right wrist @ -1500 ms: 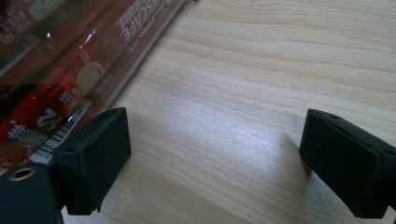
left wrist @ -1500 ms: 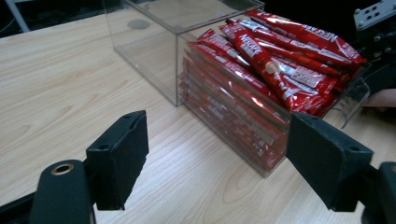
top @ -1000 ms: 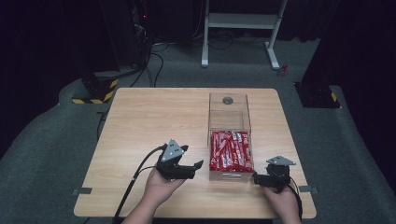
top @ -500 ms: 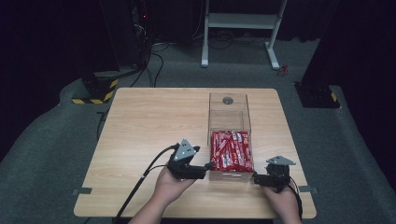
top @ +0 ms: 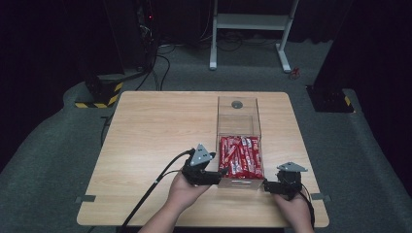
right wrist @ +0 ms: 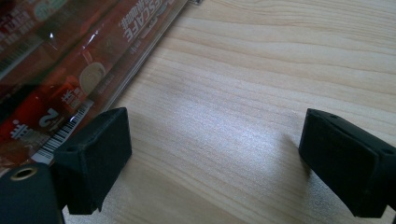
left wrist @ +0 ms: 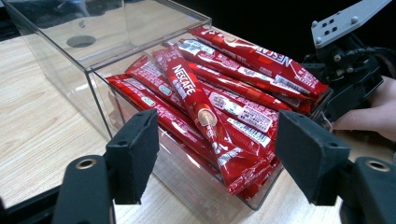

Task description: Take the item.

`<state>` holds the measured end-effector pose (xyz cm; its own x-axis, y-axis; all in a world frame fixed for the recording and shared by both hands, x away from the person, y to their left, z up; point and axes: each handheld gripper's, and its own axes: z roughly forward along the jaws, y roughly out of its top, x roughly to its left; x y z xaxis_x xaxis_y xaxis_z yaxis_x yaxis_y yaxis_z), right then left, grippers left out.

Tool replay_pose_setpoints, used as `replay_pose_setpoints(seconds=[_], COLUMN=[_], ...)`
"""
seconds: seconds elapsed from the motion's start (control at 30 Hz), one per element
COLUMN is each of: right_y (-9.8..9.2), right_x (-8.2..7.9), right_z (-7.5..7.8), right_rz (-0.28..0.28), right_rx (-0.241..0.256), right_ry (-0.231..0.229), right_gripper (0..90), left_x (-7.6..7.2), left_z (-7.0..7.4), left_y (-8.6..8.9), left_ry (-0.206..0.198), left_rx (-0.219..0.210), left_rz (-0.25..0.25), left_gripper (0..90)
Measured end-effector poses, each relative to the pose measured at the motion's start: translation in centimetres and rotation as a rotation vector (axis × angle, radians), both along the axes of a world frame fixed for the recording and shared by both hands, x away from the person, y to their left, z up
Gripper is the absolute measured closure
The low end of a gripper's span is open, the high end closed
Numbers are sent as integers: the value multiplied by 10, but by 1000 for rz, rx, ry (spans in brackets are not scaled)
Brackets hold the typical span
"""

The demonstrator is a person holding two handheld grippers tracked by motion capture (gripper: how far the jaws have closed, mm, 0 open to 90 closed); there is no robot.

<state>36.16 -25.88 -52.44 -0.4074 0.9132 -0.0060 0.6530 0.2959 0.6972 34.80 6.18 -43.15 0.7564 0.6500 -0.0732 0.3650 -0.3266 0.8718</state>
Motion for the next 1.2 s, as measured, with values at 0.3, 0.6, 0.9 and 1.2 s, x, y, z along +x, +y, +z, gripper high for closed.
replay_pose_setpoints(seconds=[0.3, 0.6, 0.9, 1.2], right_y=[0, 0, 0, 0], right_x=[0, 0, 0, 0], right_z=[0, 0, 0, 0], right_rz=[1, 1, 5, 4], right_rx=[0, 0, 0, 0], right_ry=[0, 0, -1, -1], right_gripper=[91, 91, 91, 91], left_x=[2, 4, 3, -1], left_z=[-3, -2, -13, -16], left_y=[-3, -5, -14, -18], left_ry=[5, -1, -8, -31], left_rx=[-22, -23, 32, 49], left_rz=[-6, 13, 11, 11], left_gripper=[561, 720, 710, 785])
